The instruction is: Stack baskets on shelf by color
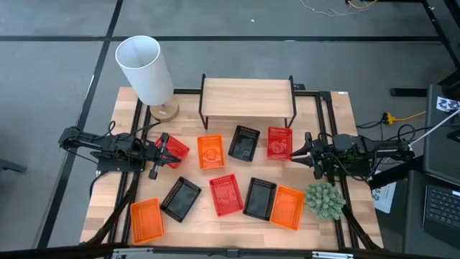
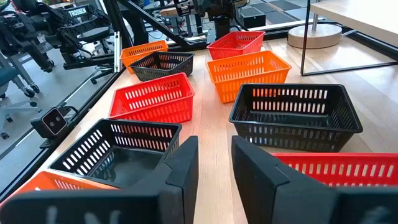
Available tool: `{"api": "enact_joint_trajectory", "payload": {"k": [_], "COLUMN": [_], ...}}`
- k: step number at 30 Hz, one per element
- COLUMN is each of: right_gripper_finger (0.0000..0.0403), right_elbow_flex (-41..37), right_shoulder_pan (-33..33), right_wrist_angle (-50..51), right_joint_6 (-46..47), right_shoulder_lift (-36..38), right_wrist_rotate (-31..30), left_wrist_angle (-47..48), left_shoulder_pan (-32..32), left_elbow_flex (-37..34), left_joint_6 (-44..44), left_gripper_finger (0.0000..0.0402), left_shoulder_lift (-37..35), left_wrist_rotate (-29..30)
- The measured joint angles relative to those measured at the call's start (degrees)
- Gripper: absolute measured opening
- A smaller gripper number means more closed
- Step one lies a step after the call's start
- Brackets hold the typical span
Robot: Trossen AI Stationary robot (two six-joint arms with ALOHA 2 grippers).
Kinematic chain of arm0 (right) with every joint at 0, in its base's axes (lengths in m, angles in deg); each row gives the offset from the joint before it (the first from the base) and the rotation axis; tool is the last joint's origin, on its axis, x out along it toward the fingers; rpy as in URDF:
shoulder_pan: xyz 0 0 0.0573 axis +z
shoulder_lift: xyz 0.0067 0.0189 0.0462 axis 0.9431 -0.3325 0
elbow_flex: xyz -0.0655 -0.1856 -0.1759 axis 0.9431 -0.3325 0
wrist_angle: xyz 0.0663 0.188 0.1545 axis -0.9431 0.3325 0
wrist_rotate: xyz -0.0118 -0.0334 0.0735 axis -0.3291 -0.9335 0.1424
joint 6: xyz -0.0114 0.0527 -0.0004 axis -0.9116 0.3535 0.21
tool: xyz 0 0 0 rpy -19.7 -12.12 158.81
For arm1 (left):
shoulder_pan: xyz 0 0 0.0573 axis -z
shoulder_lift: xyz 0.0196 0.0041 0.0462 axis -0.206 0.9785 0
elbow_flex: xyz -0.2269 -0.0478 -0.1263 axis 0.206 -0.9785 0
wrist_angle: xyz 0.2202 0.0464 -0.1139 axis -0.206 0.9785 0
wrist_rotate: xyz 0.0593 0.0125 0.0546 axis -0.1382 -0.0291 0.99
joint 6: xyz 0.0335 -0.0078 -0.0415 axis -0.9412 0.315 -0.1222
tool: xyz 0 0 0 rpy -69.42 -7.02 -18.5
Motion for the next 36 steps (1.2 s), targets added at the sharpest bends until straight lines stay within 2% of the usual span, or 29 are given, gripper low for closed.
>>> {"api": "enact_joint_trajectory", "payload": {"k": [9, 14, 21, 24, 28, 36], "right_gripper_finger": [0.0096, 0.0096, 0.0096, 0.0096, 0.0096, 0.0096], "right_elbow_flex": [0.0, 0.0, 0.0, 0.0, 0.0, 0.0], "right_shoulder_pan": [0.0, 0.0, 0.0, 0.0, 0.0, 0.0], "right_wrist_angle": [-0.1, -2.0, -4.8, -5.9, -12.1, -29.2], "right_joint_6": [0.1, 6.3, 0.0, 0.7, 1.2, -4.7], "right_shoulder_lift": [0.0, 0.0, 0.0, 0.0, 0.0, 0.0], "right_wrist_rotate": [0.0, 0.4, -2.1, -3.4, -3.4, -2.5], "left_wrist_angle": [0.0, 0.0, 0.0, 0.0, 0.0, 0.0], "left_shoulder_pan": [0.0, 0.0, 0.0, 0.0, 0.0, 0.0], "left_elbow_flex": [0.0, 0.0, 0.0, 0.0, 0.0, 0.0], "left_joint_6": [0.0, 0.0, 0.0, 0.0, 0.0, 0.0], "left_gripper_finger": [0.0000, 0.0000, 0.0000, 0.0000, 0.0000, 0.0000], "left_shoulder_lift": [0.0, 0.0, 0.0, 0.0, 0.0, 0.0], "left_wrist_rotate": [0.0, 0.0, 0.0, 0.0, 0.0, 0.0]}}
